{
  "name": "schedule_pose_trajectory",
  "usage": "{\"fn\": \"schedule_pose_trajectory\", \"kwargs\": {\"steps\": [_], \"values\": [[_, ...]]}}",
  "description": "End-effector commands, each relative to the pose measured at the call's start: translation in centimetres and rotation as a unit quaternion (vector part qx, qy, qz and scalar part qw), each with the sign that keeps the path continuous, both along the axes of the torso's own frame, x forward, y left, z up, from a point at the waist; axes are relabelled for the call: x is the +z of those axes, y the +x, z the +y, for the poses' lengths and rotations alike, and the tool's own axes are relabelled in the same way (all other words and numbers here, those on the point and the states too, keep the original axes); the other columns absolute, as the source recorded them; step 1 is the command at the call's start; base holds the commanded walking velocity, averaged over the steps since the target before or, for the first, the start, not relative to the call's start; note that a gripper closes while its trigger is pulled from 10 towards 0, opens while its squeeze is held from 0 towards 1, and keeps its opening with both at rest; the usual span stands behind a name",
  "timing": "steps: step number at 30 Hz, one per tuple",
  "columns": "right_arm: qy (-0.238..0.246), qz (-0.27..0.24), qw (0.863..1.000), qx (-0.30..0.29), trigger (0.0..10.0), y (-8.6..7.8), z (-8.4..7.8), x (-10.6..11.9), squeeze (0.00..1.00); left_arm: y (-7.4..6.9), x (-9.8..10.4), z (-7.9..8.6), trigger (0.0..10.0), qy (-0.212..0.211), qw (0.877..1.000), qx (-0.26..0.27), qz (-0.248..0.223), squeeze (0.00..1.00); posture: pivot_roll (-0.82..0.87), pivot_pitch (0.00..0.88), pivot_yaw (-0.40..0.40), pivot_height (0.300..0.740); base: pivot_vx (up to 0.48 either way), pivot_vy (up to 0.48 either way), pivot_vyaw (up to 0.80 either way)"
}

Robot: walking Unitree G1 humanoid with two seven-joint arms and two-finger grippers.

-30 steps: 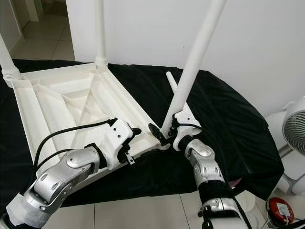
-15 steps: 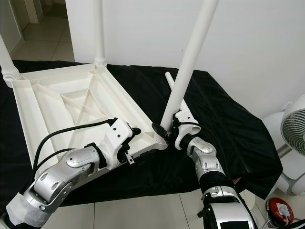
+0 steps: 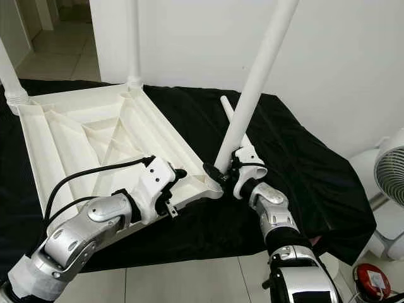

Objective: Building children table

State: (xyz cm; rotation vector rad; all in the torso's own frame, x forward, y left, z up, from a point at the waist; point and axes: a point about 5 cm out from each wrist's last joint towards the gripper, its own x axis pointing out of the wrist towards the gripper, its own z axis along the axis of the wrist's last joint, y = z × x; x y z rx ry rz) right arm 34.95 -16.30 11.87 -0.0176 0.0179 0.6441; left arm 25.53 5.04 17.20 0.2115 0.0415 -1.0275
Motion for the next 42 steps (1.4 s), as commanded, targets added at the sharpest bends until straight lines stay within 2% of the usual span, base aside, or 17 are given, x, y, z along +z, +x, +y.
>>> {"fn": "schedule_pose_trajectory", "kwargs": {"steps": [1, 4, 8, 10, 13, 15, 17, 18, 19, 22, 25, 30, 31, 32, 33, 39, 42], "values": [[-0.014, 0.035, 0.999, -0.036, 10.0, -0.4, -0.5, -1.5, 0.00, -0.5, 0.1, -0.3, 10.0, 0.002, 0.999, -0.034, 0.001, 0.00, 0.03, 0.000, -0.126, 0.740, 0.000, 0.000, 0.00], [-0.013, 0.037, 0.997, -0.064, 10.0, -0.2, -0.7, -1.5, 0.00, -0.6, 0.1, -0.3, 10.0, 0.001, 0.999, -0.033, 0.001, 0.00, 0.03, 0.000, -0.130, 0.740, 0.000, 0.000, 0.00], [0.004, 0.035, 0.989, -0.140, 10.0, -0.2, -0.3, -1.3, 0.00, -0.7, -0.1, -0.2, 10.0, 0.001, 1.000, -0.028, 0.004, 0.00, 0.03, 0.000, -0.135, 0.740, 0.000, 0.000, 0.00], [0.004, 0.035, 0.989, -0.140, 10.0, -0.2, -0.3, -1.3, 0.00, -0.7, -0.1, -0.2, 10.0, 0.001, 1.000, -0.028, 0.004, 0.00, 0.03, 0.000, -0.135, 0.740, 0.000, 0.000, 0.00], [0.031, 0.040, 0.975, -0.218, 10.0, -0.6, 0.2, -1.1, 0.00, -0.9, -0.2, -0.1, 10.0, 0.001, 1.000, -0.026, 0.007, 0.00, 0.04, 0.000, -0.143, 0.740, 0.000, 0.000, 0.00], [0.031, 0.040, 0.975, -0.218, 10.0, -0.6, 0.2, -1.1, 0.00, -0.9, -0.2, -0.1, 10.0, 0.001, 1.000, -0.026, 0.007, 0.00, 0.04, 0.000, -0.143, 0.740, 0.000, 0.000, 0.00], [0.038, 0.038, 0.967, -0.248, 10.0, -0.8, 0.6, -1.0, 0.00, -0.9, -0.2, -0.1, 10.0, 0.001, 1.000, -0.027, 0.007, 0.00, 0.03, 0.000, -0.144, 0.740, 0.000, 0.000, 0.00], [0.035, 0.034, 0.957, -0.288, 10.0, -1.1, 1.0, -0.9, 0.00, -1.0, -0.3, -0.2, 10.0, 0.001, 1.000, -0.027, 0.008, 0.00, 0.03, 0.000, -0.144, 0.740, 0.000, 0.000, 0.00], [0.035, 0.034, 0.957, -0.288, 10.0, -1.1, 1.0, -0.9, 0.00, -1.0, -0.3, -0.2, 10.0, 0.001, 1.000, -0.027, 0.008, 0.00, 0.03, 0.000, -0.144, 0.740, 0.000, 0.000, 0.00], [0.051, 0.026, 0.921, -0.386, 10.0, -2.1, 2.4, -0.8, 0.00, -1.0, -0.4, -0.4, 10.0, 0.001, 1.000, -0.029, 0.008, 0.00, 0.03, 0.000, -0.150, 0.740, 0.000, 0.000, 0.00], [0.072, 0.023, 0.919, -0.387, 10.0, -2.2, 3.2, -0.5, 0.00, -1.0, -0.4, -0.4, 10.0, 0.000, 1.000, -0.028, 0.007, 0.00, 0.04, 0.000, -0.149, 0.740, 0.000, 0.000, 0.00], [0.079, 0.008, 0.921, -0.382, 10.0, -2.1, 3.1, 0.1, 0.00, -1.1, -0.4, -0.3, 10.0, 0.002, 1.000, -0.028, 0.007, 0.00, 0.04, 0.000, -0.149, 0.740, 0.000, 0.000, 0.00], [0.077, 0.001, 0.920, -0.385, 10.0, -2.1, 2.7, 0.4, 0.06, -1.1, -0.4, -0.2, 10.0, 0.003, 1.000, -0.028, 0.008, 0.00, 0.04, 0.000, -0.152, 0.740, 0.000, 0.000, 0.00], [0.074, -0.003, 0.919, -0.388, 10.0, -2.1, 2.5, 0.5, 0.06, -1.1, -0.4, -0.2, 10.0, 0.003, 1.000, -0.028, 0.008, 0.00, 0.04, 0.000, -0.152, 0.740, 0.000, 0.000, 0.00], [0.075, -0.005, 0.919, -0.388, 10.0, -2.2, 2.4, 0.6, 0.98, -1.1, -0.4, -0.2, 10.0, 0.004, 1.000, -0.027, 0.007, 0.00, 0.04, 0.000, -0.152, 0.740, 0.000, 0.000, 0.00], [0.082, -0.015, 0.918, -0.388, 10.0, -2.6, 2.8, 1.1, 1.00, -1.0, -0.4, -0.1, 10.0, 0.003, 1.000, -0.022, 0.005, 0.00, 0.04, 0.000, -0.152, 0.740, 0.000, 0.000, 0.00], [0.099, -0.040, 0.922, -0.373, 10.0, -3.3, 2.9, 1.7, 1.00, 0.1, -0.4, 0.2, 10.0, 0.008, 1.000, 0.023, -0.005, 0.00, 0.04, 0.000, -0.150, 0.740, 0.000, 0.000, 0.00]]}}
